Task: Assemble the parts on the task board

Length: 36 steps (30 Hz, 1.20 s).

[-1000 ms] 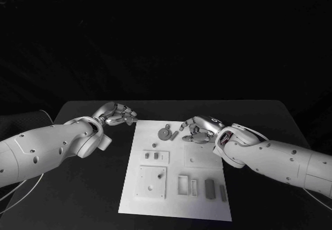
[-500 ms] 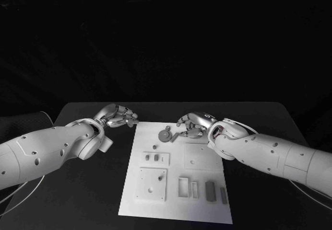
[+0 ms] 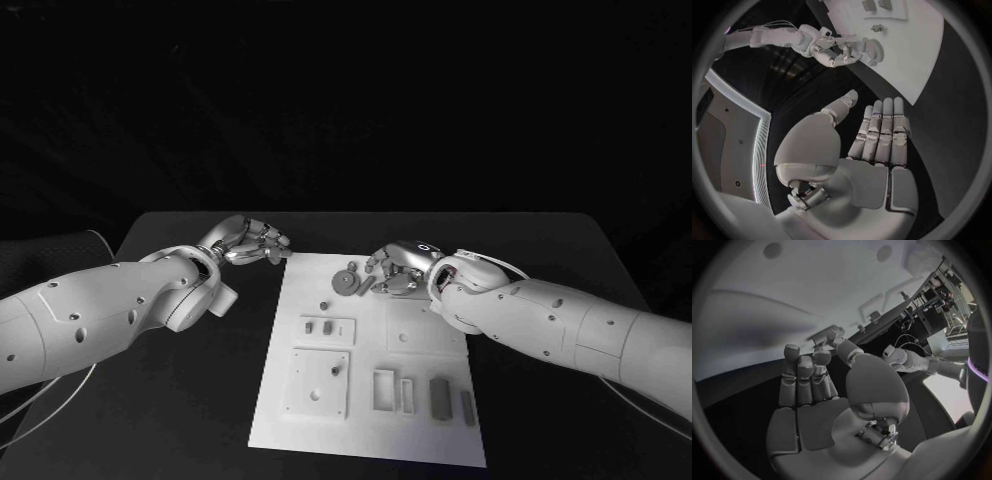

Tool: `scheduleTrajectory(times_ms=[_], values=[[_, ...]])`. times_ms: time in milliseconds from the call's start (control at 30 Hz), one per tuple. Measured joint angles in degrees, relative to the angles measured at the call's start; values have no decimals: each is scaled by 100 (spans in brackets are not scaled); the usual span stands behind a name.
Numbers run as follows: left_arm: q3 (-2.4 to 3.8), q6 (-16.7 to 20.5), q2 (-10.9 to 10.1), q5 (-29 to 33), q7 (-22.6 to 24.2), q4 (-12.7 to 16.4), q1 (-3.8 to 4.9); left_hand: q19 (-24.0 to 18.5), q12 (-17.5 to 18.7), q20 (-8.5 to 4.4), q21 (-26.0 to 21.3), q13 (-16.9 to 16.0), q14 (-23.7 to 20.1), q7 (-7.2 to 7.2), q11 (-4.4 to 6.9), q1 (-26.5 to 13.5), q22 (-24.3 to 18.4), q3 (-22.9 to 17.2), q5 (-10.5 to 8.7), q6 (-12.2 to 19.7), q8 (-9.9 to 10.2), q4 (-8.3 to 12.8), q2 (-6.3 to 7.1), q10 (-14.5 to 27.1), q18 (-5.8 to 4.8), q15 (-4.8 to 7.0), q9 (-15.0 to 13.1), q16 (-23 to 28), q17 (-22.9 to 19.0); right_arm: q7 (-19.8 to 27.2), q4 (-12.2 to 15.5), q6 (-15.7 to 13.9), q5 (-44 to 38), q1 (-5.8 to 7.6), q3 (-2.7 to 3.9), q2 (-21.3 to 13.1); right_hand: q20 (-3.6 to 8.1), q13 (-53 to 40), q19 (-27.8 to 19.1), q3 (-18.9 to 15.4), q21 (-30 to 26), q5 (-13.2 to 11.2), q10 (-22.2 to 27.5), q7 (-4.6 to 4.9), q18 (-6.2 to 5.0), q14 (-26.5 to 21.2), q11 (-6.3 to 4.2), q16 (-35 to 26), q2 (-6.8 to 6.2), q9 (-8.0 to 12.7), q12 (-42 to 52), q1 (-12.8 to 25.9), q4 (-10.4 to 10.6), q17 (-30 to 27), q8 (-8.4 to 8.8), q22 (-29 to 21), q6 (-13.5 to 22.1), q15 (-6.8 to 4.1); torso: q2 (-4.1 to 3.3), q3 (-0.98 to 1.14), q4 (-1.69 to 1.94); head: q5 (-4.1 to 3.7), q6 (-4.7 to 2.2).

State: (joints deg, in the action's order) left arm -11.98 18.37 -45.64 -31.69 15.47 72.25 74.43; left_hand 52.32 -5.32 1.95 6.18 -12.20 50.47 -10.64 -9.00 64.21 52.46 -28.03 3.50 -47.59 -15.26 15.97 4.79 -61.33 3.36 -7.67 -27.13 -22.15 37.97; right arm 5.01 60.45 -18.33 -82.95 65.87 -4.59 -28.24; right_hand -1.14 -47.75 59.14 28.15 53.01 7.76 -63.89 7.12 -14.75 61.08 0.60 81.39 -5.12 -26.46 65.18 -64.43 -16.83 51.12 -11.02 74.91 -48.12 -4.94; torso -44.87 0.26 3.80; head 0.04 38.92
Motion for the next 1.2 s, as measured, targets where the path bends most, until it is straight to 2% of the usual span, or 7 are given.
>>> scheduleTrajectory(times_ms=[367,633,733,933,1067,1133,1200], values=[[1,0,-6,0,-2,12,1,0,0,0,0,0,0,0,0,0,-1,0,0,0,0,0,0,0,-23,0,5,0,-1,4,-160,154,-78,0,-44,73,-19,-6,-19,0,0,0,19,-27,-3,-2,-21,0,53,0,0,-53,0,5,0,0,-12,-36,1,1,-1,19,27],[1,0,-4,0,-3,11,1,0,0,0,0,3,0,0,0,0,3,0,0,0,0,0,0,0,53,0,5,0,6,4,-208,216,-97,2,-66,106,-19,-12,-19,-16,0,0,19,-46,-1,-2,-21,0,53,0,0,-52,16,9,-27,0,-31,-36,9,3,-7,28,35],[2,0,-6,0,-3,10,1,0,0,0,0,5,0,0,0,0,3,0,0,0,0,0,0,0,53,0,5,0,6,7,-211,227,-100,4,-68,109,-19,-21,-19,-16,0,0,19,-71,0,-2,-21,0,71,-10,0,-34,16,11,-96,0,-62,-35,10,3,-9,31,41],[2,0,-7,0,-4,10,2,0,0,0,0,4,0,0,0,0,3,0,0,0,0,0,0,0,52,0,5,0,6,18,-216,228,-104,8,-69,103,-19,-29,-19,-16,0,0,-3,-44,4,-2,-40,21,84,-69,0,-21,16,17,-227,0,-233,-35,11,5,-13,34,45],[2,0,-8,0,-5,10,2,0,0,0,0,4,0,0,0,0,2,0,0,0,0,0,0,0,51,0,5,-1,6,29,-210,227,-106,8,-71,101,-19,-37,-19,-16,0,0,-10,-95,9,-1,-26,21,122,-116,27,0,16,16,-347,0,-335,-34,11,7,-14,35,51],[2,0,-8,0,-5,10,2,0,0,0,0,4,0,0,0,0,2,0,0,0,0,0,0,0,50,0,5,0,6,35,-204,227,-108,7,-75,101,-19,-37,-19,-16,0,0,0,-157,12,-1,-16,21,161,-142,28,10,16,16,-409,0,-419,-34,10,7,-14,35,54],[2,0,-8,0,-6,10,2,0,0,0,0,4,0,0,0,0,2,0,0,0,0,0,0,0,50,0,4,-1,10,41,-203,228,-114,6,-75,102,-20,-42,-19,-16,0,0,31,-109,12,-9,12,46,193,-181,28,42,16,16,-479,0,-711,-26,10,7,-14,35,57]])
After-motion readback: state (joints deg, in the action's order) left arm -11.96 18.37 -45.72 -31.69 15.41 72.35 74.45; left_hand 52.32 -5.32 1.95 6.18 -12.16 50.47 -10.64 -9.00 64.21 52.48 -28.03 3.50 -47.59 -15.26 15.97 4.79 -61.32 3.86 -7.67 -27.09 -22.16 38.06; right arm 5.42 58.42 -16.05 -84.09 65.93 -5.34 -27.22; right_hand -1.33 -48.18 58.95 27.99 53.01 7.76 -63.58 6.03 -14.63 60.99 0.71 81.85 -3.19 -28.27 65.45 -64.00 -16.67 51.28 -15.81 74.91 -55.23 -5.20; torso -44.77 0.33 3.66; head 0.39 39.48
